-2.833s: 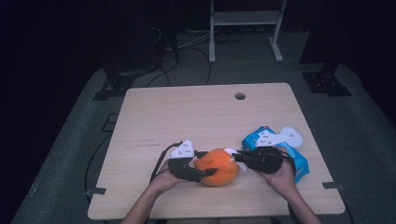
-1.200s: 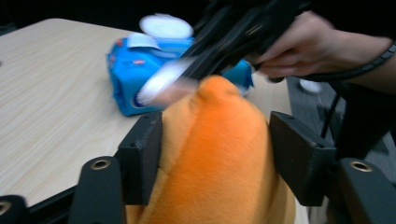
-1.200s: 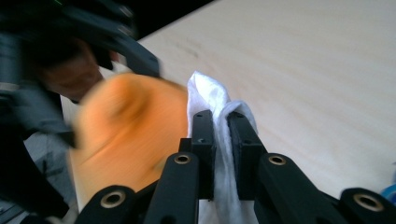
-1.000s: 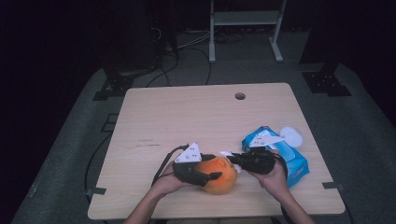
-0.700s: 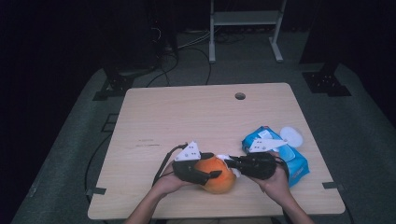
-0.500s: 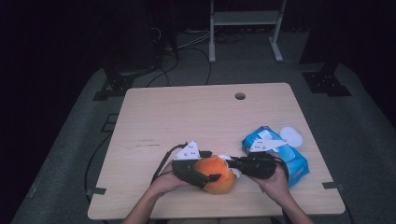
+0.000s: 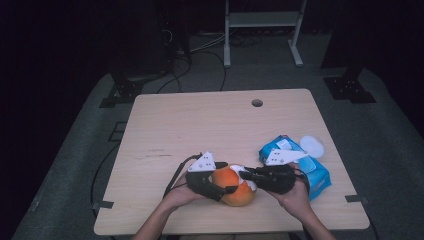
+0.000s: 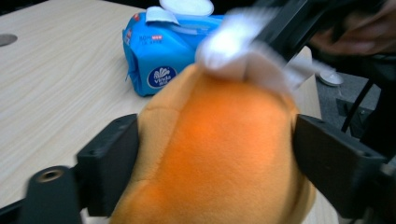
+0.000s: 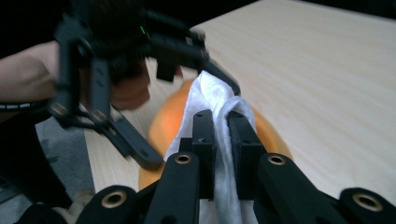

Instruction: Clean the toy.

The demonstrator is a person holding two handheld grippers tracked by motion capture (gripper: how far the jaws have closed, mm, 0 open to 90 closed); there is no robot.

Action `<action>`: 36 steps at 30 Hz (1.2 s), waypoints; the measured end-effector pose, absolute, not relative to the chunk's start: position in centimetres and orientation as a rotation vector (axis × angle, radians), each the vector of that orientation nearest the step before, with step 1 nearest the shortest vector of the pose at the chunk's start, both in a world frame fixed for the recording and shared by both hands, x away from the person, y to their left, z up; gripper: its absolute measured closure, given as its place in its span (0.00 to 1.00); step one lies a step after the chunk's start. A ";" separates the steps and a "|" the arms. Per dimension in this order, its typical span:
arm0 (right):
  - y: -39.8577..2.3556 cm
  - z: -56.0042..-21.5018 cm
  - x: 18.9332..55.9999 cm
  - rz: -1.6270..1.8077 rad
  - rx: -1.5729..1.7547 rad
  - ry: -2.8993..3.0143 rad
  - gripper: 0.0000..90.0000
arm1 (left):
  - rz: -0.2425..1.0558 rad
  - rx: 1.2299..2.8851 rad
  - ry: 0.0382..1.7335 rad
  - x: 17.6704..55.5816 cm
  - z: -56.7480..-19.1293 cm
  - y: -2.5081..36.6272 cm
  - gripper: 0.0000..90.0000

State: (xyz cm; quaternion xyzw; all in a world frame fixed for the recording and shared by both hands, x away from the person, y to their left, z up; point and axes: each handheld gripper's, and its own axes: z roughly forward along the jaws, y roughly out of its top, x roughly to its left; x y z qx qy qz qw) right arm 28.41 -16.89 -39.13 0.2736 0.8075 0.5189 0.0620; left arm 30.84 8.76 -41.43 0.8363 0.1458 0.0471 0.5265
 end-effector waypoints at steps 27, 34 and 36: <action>-18.2 -40.2 30.1 1.590 0.925 2.381 0.91 | 0.190 1.960 0.552 31.5 -42.8 8.5 0.33; -17.9 -40.3 30.2 1.546 0.900 2.383 0.91 | 0.111 1.997 0.437 30.9 -42.5 8.9 0.24; -18.5 -40.7 30.5 1.540 0.933 2.375 0.91 | 0.105 1.983 0.410 30.9 -42.5 9.2 0.23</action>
